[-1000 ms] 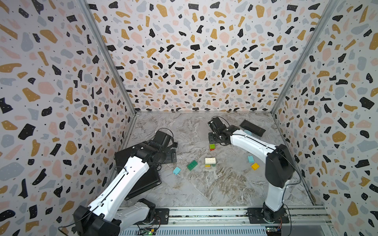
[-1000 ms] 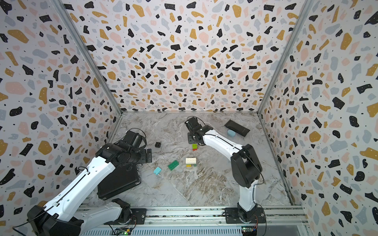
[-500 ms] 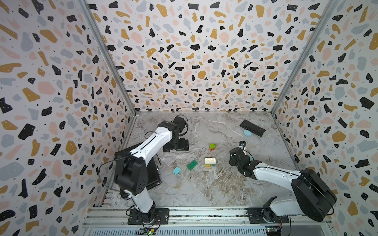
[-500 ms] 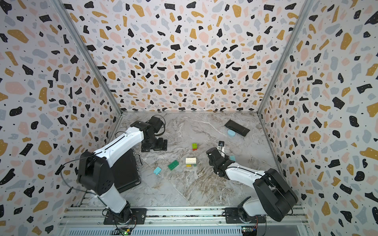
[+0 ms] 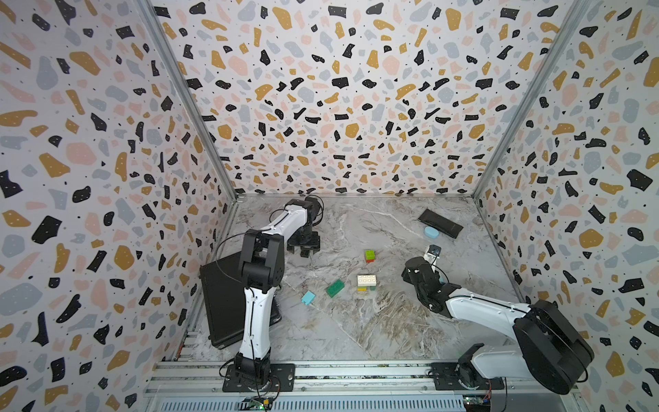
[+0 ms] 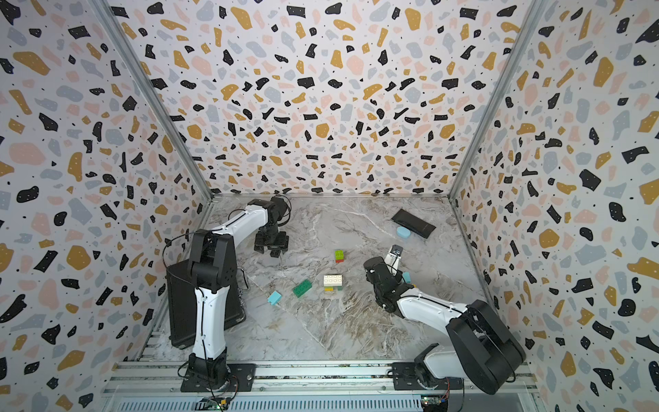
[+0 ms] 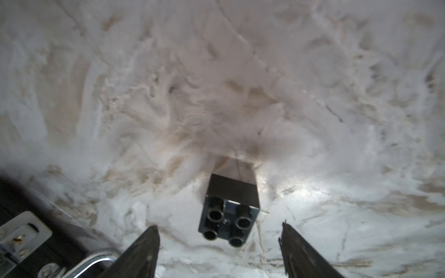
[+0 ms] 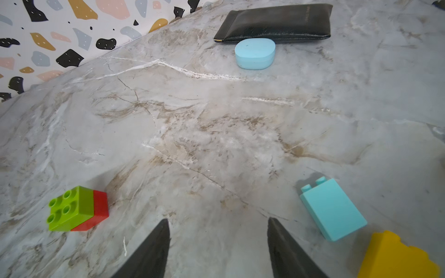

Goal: Assemble the letter h with lego
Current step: Pick up the lego brick from the center of the board.

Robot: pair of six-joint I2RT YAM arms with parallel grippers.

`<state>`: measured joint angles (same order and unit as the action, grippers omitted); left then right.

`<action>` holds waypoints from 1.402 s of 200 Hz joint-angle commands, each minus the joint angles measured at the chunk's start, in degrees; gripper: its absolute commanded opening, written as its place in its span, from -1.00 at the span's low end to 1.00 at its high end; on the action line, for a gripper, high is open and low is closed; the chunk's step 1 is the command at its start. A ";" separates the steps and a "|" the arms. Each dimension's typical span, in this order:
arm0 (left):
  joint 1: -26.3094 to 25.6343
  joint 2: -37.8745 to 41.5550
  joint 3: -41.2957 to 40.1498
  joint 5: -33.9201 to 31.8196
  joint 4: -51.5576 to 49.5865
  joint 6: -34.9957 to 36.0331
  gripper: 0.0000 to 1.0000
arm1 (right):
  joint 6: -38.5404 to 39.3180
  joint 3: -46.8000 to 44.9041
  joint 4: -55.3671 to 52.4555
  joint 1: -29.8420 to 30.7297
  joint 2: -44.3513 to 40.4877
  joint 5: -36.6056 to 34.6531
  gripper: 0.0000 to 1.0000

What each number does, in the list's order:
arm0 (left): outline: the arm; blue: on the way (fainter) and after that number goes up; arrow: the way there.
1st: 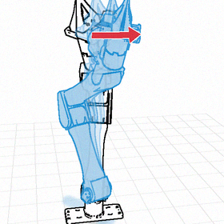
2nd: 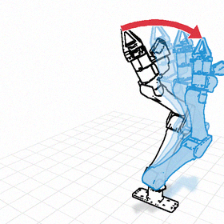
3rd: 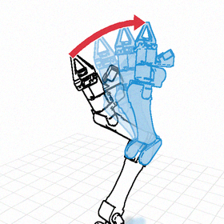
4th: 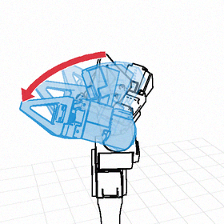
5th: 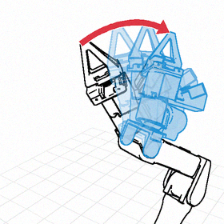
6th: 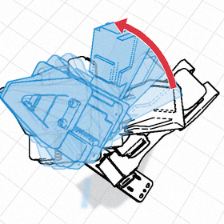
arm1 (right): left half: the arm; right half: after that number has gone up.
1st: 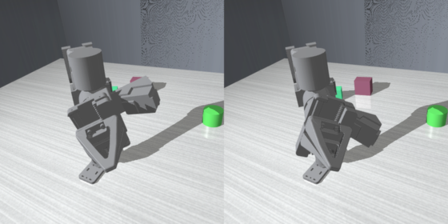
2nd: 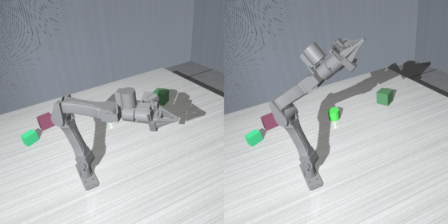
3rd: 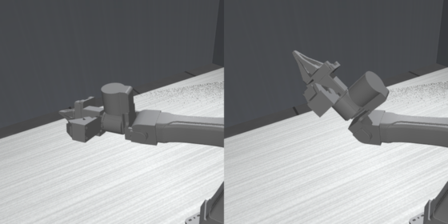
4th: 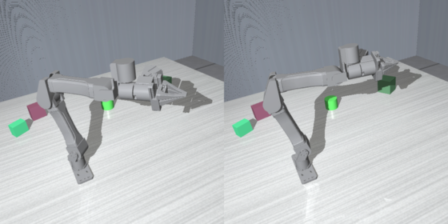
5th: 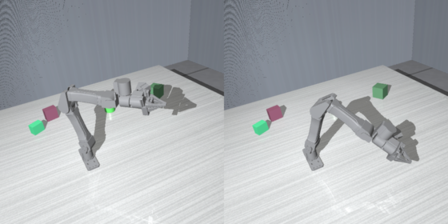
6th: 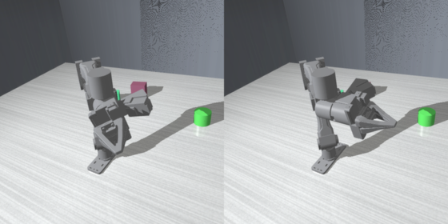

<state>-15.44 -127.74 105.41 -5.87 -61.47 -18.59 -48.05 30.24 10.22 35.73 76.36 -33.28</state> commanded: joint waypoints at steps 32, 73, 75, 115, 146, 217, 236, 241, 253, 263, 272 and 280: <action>0.14 0.09 -0.06 4.76 0.82 2.99 0.29 | -2.30 1.13 0.35 -0.96 1.52 3.15 0.31; 0.41 -0.61 -0.27 5.55 1.18 3.01 0.19 | -2.35 1.40 0.24 -1.53 1.96 3.77 0.31; 0.41 -0.65 -0.28 5.53 1.18 2.98 0.19 | -2.34 1.40 0.29 -1.58 1.95 3.75 0.31; 0.69 -1.76 -0.07 5.91 1.27 2.55 0.00 | -2.23 1.69 0.02 -2.04 2.38 4.58 0.31; 0.78 -2.25 0.11 5.70 1.27 2.42 -0.06 | -2.28 2.19 -0.32 -2.22 3.00 5.41 0.31; 1.38 -3.87 0.88 5.87 0.65 2.21 -0.02 | -2.16 2.65 -0.64 -2.41 3.37 6.24 0.30; 1.53 -3.74 0.69 6.63 1.08 2.11 -0.09 | -2.19 2.77 -0.61 -2.41 3.49 6.38 0.30; 1.51 -3.72 0.67 6.79 1.17 2.07 -0.13 | -2.15 2.72 -0.64 -2.46 3.55 6.45 0.30; 1.55 -3.79 0.90 6.85 1.09 2.04 -0.30 | -2.16 2.81 -0.59 -2.50 3.76 6.60 0.30; 1.64 -3.78 0.94 7.05 1.04 1.99 -0.44 | -2.13 2.89 -0.59 -2.50 3.79 6.82 0.30; 1.64 -3.73 1.11 7.12 0.84 2.07 -0.48 | -1.99 2.97 -0.64 -2.50 3.80 6.85 0.30; 1.62 -3.58 1.24 7.21 0.74 1.94 -0.47 | -1.96 2.98 -0.69 -2.50 3.88 6.89 0.30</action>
<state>-14.09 -130.76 105.75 0.62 -59.92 -16.43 -50.00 31.24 10.70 33.43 80.07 -26.44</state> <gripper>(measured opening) 0.303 0.649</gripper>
